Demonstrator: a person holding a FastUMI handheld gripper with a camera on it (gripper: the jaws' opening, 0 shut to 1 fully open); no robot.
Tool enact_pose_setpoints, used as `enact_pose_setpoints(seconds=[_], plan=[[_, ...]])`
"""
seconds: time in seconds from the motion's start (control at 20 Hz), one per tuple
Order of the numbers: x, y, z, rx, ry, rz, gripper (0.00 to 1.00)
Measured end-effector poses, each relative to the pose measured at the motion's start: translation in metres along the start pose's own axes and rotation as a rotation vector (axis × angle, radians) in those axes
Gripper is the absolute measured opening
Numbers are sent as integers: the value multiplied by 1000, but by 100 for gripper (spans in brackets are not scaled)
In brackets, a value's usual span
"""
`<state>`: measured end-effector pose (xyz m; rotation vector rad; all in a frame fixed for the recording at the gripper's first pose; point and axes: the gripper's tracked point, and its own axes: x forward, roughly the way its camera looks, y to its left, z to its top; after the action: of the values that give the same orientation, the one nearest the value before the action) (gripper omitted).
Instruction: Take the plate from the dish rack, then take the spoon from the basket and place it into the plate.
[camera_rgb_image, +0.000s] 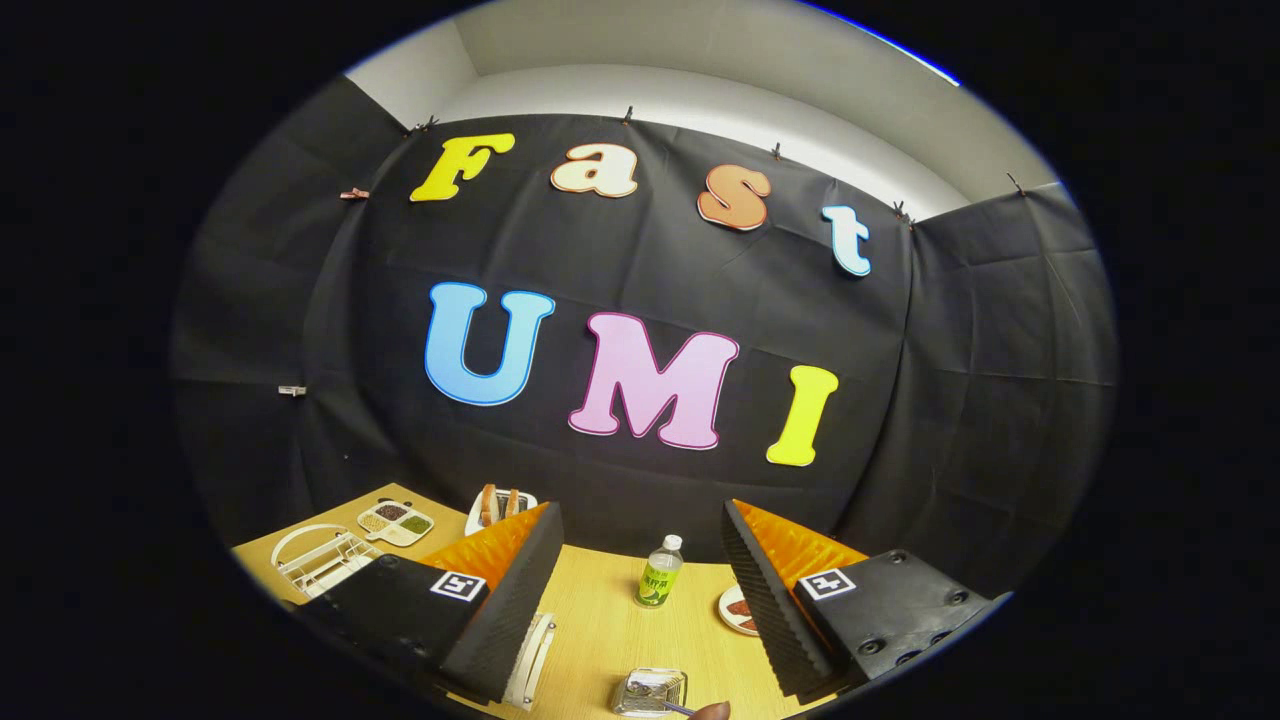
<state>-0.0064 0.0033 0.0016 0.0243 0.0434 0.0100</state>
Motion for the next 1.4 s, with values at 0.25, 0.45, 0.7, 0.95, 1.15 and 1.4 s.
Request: enact_pose_setpoints(seconds=[0.25, 0.45, 0.7, 0.95, 1.15, 1.4], plan=[[-2, 4, -2, 9, 19, 22, 97], [-3, 38, -11, 28, 91, 105, 97], [0, 113, -61, 66, 380, 270, 97], [8, 194, -106, 156, 633, 356, 95], [24, 230, -144, 160, 774, 338, 94], [36, 253, -198, 135, 946, 268, 89]])
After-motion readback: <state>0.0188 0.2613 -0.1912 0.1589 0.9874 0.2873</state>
